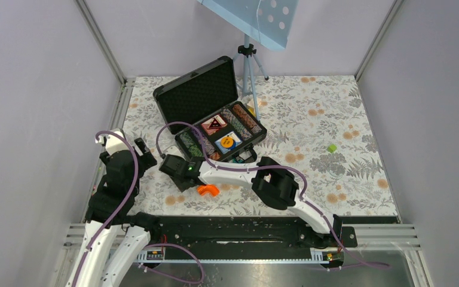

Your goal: Pack up texas hold em set

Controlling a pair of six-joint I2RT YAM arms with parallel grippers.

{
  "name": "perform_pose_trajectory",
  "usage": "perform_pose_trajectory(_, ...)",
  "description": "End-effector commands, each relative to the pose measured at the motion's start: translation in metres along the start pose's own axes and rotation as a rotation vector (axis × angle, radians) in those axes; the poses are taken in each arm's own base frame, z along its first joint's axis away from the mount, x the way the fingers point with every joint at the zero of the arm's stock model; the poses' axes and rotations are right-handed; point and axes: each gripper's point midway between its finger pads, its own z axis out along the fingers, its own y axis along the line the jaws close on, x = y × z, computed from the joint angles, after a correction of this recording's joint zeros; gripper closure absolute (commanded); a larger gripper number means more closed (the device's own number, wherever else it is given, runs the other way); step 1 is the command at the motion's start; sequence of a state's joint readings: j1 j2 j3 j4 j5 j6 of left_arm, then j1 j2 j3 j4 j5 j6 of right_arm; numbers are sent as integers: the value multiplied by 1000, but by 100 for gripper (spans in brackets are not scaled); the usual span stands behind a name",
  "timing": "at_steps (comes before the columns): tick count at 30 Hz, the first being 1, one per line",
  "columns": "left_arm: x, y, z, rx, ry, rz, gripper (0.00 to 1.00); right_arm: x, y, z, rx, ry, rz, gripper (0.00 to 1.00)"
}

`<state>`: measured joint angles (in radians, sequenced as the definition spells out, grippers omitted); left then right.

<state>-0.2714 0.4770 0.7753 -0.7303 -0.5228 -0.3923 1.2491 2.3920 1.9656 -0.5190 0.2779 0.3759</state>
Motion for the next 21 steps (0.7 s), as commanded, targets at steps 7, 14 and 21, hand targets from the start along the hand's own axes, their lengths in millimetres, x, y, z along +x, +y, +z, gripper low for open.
perform_pose_trajectory(7,-11,-4,0,20,-48,-28,23,9,3,-14,-37,26,16,56)
perform_pose_trajectory(14,-12,-4,0,17,-51,-30,23,-16,10,-28,-69,-28,22,55)
perform_pose_trajectory(21,-12,-3,-1,17,-53,-31,23,-29,15,-42,-97,-59,42,54)
